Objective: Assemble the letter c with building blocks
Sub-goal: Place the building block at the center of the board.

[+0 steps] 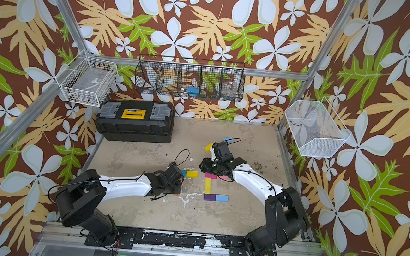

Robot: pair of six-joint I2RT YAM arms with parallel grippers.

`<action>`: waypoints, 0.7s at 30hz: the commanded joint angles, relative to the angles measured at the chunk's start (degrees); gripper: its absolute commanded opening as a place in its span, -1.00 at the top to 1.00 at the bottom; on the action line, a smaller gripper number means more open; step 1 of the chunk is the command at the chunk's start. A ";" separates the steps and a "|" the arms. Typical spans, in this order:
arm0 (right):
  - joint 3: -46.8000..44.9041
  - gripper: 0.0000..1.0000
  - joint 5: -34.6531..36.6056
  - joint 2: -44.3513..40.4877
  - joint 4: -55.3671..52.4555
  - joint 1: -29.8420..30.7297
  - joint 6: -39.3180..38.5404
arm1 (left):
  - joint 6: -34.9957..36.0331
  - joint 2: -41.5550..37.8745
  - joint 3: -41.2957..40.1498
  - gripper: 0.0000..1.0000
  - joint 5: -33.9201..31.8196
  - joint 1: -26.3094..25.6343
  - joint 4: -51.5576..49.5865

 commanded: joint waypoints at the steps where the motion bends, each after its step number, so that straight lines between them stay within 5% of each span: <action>1: 0.14 -0.15 0.34 -0.41 0.55 0.10 -0.41 | 0.37 0.52 -0.46 0.13 -0.54 0.05 -4.52; 21: -0.24 -0.15 0.43 -0.49 0.73 0.10 -0.45 | 1.76 0.76 -0.02 0.14 -2.10 0.38 -4.63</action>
